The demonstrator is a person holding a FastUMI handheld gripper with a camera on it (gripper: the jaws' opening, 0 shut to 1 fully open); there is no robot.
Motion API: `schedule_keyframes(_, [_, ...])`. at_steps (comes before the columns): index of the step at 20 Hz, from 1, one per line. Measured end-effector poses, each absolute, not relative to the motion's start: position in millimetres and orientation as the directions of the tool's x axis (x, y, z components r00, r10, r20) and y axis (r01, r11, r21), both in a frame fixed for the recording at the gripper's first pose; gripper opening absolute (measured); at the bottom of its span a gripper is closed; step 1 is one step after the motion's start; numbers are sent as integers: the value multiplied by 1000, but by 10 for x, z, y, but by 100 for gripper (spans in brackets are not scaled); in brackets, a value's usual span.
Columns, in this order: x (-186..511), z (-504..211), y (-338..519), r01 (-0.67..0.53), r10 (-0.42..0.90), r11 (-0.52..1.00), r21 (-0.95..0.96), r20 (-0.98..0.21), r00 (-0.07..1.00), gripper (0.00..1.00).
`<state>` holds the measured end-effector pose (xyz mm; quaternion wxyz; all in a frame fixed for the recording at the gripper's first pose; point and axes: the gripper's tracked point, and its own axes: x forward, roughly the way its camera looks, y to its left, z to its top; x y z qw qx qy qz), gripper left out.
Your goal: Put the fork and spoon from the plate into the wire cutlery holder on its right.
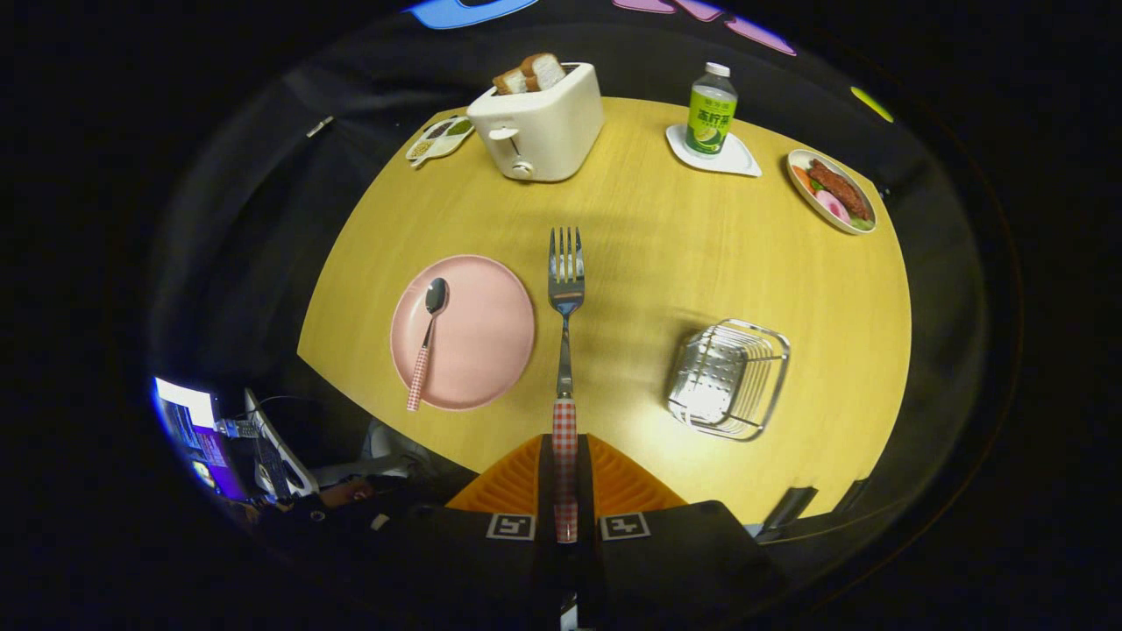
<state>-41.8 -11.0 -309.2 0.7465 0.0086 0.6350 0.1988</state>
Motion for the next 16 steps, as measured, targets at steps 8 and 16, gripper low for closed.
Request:
schedule_keyframes(8, [-686, -3247, -998, -315, 186, 925, 210, -977, -104, 12])
schedule_keyframes(16, [-694, -3570, -1358, -339, 52, 925, 171, -942, -332, 12])
